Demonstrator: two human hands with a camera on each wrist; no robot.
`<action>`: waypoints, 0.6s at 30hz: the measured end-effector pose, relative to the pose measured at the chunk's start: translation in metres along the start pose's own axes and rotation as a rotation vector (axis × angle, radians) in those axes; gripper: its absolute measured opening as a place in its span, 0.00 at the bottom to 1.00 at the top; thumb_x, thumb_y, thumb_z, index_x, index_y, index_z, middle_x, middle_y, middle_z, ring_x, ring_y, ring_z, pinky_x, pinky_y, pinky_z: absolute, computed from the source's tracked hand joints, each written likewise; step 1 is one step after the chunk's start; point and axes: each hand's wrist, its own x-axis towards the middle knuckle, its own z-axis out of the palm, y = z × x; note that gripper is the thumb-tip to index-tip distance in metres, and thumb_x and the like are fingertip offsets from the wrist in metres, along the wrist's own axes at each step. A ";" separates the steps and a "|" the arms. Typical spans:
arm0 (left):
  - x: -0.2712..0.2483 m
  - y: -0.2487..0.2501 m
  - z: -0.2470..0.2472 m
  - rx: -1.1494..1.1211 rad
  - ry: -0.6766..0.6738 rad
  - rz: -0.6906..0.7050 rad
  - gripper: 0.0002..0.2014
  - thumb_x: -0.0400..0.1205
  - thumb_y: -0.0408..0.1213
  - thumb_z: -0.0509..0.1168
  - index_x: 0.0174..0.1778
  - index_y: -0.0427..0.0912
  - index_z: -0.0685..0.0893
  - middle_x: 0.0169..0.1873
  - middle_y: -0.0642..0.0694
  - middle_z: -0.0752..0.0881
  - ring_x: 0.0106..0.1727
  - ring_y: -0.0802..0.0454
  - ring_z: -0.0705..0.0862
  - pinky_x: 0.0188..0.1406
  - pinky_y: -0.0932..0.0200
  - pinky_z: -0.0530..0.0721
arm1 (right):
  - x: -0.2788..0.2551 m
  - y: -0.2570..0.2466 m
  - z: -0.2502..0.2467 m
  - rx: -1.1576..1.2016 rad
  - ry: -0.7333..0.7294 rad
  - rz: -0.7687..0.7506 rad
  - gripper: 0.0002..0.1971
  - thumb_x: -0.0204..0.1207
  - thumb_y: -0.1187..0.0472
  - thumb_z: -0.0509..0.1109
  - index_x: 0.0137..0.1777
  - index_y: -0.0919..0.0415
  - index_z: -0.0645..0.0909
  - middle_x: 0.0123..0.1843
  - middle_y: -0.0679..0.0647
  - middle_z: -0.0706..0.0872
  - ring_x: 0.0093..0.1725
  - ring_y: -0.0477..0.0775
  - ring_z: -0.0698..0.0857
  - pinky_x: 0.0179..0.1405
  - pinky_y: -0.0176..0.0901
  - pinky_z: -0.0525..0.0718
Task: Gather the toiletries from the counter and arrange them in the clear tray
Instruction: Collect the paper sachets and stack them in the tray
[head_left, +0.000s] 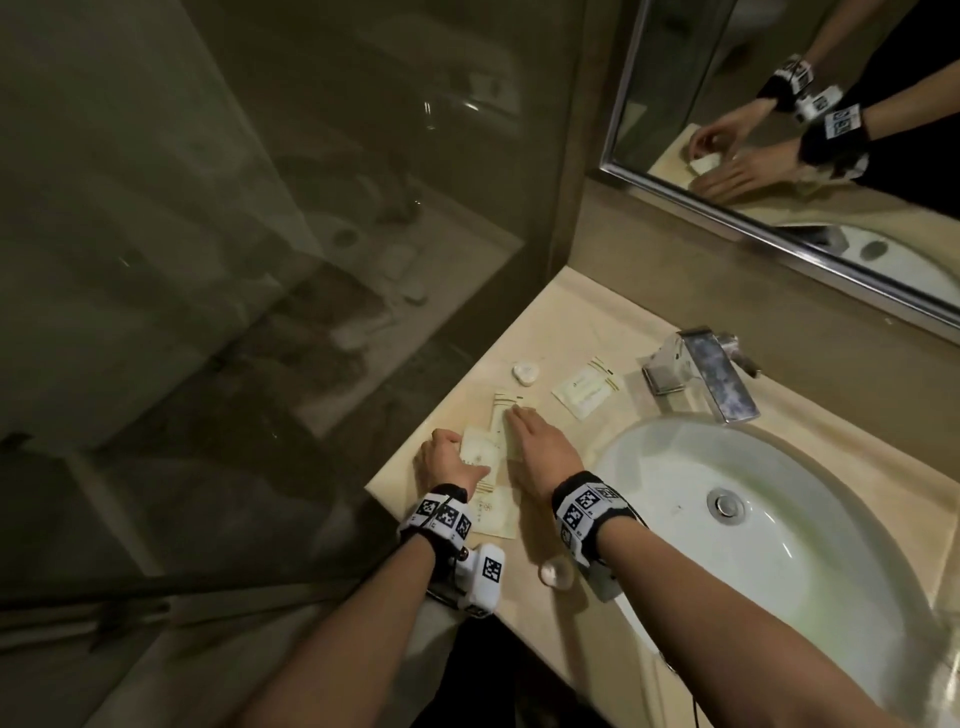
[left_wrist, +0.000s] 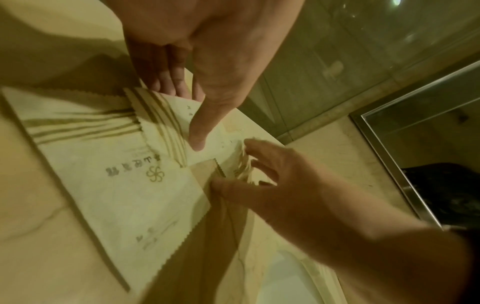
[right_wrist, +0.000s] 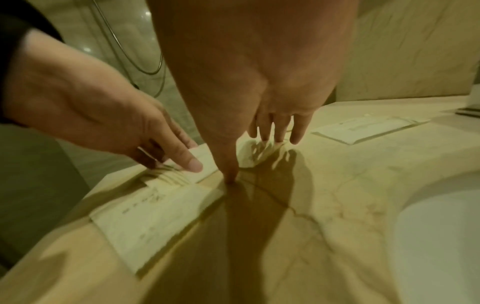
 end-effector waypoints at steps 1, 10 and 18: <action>0.002 -0.001 -0.002 0.011 -0.012 -0.009 0.30 0.63 0.40 0.82 0.58 0.44 0.79 0.59 0.41 0.82 0.66 0.40 0.76 0.71 0.49 0.73 | 0.000 0.000 0.003 -0.015 -0.005 0.000 0.38 0.77 0.63 0.69 0.85 0.59 0.55 0.86 0.57 0.59 0.84 0.59 0.61 0.83 0.52 0.63; 0.007 -0.003 -0.015 -0.153 -0.073 -0.003 0.20 0.67 0.34 0.80 0.51 0.39 0.82 0.51 0.40 0.89 0.55 0.42 0.87 0.59 0.51 0.84 | -0.014 -0.010 0.006 -0.242 -0.012 -0.027 0.38 0.67 0.64 0.75 0.77 0.62 0.63 0.72 0.62 0.72 0.69 0.64 0.72 0.64 0.56 0.79; -0.013 0.019 -0.035 -0.350 -0.090 0.028 0.17 0.69 0.31 0.79 0.49 0.42 0.81 0.50 0.41 0.89 0.54 0.43 0.88 0.60 0.46 0.86 | -0.044 0.017 -0.033 0.378 0.182 0.117 0.10 0.81 0.60 0.66 0.61 0.58 0.77 0.51 0.53 0.86 0.46 0.53 0.85 0.50 0.49 0.86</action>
